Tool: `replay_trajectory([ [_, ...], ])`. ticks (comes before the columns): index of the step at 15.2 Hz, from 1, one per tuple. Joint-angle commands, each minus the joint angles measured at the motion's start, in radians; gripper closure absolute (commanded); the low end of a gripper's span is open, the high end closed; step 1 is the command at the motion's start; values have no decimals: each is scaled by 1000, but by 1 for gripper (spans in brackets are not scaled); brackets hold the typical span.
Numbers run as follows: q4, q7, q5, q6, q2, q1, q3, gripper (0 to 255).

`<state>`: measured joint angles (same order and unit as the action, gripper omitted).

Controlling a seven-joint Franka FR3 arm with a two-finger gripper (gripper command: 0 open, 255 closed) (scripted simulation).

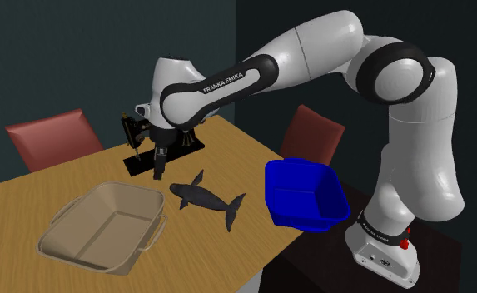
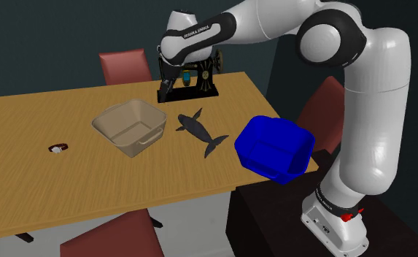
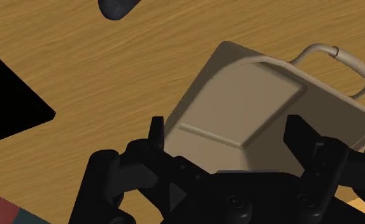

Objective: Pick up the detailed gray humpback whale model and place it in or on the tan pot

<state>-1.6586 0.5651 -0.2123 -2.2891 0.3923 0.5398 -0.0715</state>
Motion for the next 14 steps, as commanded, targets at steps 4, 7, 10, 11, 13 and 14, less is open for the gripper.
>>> replay_trajectory([
  [4,-185,-103,-60,-99,-58,-24,31,0],
  [7,-296,-160,-100,-159,-91,-35,47,0],
  [10,-407,-216,-144,-220,-122,-44,60,0],
  [11,-443,-234,-159,-241,-133,-46,64,0],
  [13,-516,-270,-194,-282,-152,-50,69,0],
  [14,-552,-287,-212,-303,-162,-52,71,0],
])
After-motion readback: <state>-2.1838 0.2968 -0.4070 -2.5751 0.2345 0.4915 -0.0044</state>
